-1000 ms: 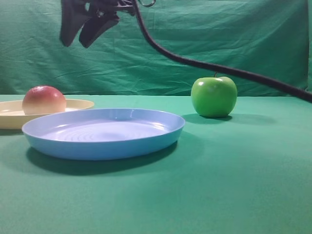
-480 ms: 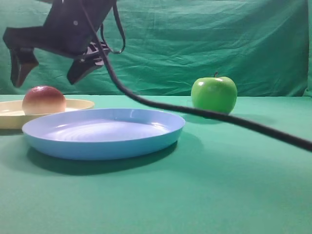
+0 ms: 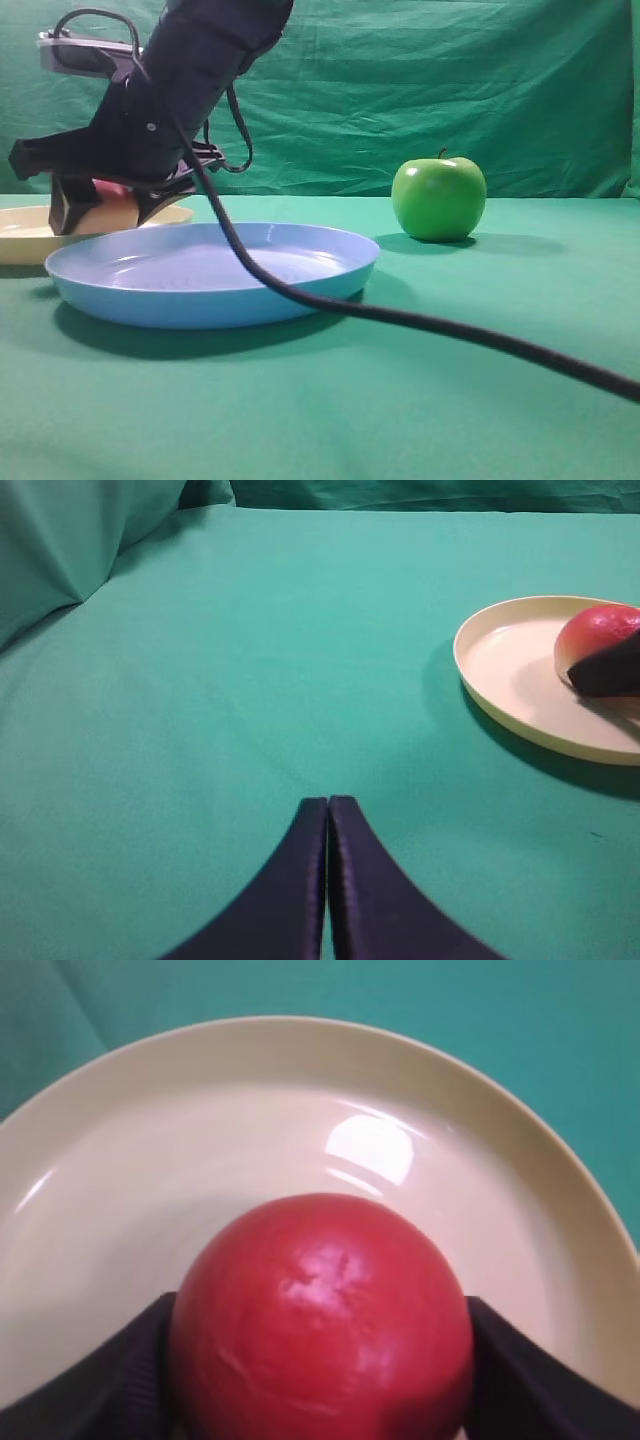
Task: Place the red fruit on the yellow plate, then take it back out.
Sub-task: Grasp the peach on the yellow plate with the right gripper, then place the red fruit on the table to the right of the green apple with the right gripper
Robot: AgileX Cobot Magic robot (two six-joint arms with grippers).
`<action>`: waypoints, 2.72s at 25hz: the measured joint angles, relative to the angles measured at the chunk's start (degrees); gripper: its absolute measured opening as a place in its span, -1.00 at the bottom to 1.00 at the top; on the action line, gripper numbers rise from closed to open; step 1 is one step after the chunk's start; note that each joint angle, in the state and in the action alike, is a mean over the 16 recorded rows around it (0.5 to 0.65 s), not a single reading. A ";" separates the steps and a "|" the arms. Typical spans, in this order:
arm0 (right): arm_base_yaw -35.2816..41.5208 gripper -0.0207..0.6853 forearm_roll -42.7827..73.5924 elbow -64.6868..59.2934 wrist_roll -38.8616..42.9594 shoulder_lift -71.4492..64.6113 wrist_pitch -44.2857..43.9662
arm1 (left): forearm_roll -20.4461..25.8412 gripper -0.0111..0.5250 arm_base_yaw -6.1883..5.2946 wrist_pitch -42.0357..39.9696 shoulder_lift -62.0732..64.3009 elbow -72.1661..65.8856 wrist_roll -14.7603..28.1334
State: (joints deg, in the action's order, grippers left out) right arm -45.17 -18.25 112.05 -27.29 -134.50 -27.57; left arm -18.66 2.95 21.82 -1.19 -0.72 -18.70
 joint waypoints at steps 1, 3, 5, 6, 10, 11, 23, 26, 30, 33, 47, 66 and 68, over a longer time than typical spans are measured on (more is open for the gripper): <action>0.51 -0.30 0.14 0.01 0.09 1.30 -1.24 | 0.00 -0.96 0.00 0.00 0.00 0.00 0.00; 1.75 -0.36 0.47 0.03 0.45 4.33 -4.20 | 0.00 -0.96 0.00 0.00 0.00 0.00 0.00; 3.35 -0.37 0.83 0.02 0.94 7.85 -7.69 | 0.00 -0.96 0.00 0.00 0.00 0.00 0.00; 4.26 -0.38 1.02 -0.07 1.23 9.78 -9.48 | 0.00 -0.96 0.00 0.00 0.00 0.00 0.00; 8.50 -0.40 1.71 -1.73 2.52 18.44 -16.04 | 0.00 -0.96 0.00 0.00 0.00 0.00 0.00; 9.66 -0.40 1.84 -2.65 2.87 20.80 -17.46 | 0.00 -0.96 0.00 0.00 0.00 0.00 0.00; 22.21 -0.41 2.94 -31.78 5.54 50.72 -18.40 | 0.00 -0.96 0.00 0.00 0.00 0.00 0.00; 24.06 -0.41 3.39 -42.17 5.62 57.42 -15.21 | 0.00 -0.96 0.00 0.00 0.00 0.00 0.00; 25.56 -0.41 3.97 -55.17 5.69 64.02 -10.33 | 0.00 -0.96 0.00 0.00 0.00 0.00 0.00; 26.06 -0.41 4.37 -63.80 5.77 66.96 -5.84 | 0.00 -0.96 0.00 0.00 0.00 0.00 0.00; 26.23 -0.35 4.64 -86.17 6.09 59.45 20.81 | 0.00 -0.96 0.00 0.00 0.00 0.00 0.00; 26.23 0.77 3.63 -80.31 6.30 60.19 15.41 | 0.00 -0.96 0.00 0.00 0.00 0.00 0.00; 26.23 0.64 3.41 -78.18 6.30 63.40 11.23 | 0.00 -0.96 0.00 0.00 0.00 0.00 0.00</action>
State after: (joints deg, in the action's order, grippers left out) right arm -18.94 -14.84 33.87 -20.99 -71.10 -16.34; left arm -18.66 2.95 21.82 -1.19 -0.72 -18.70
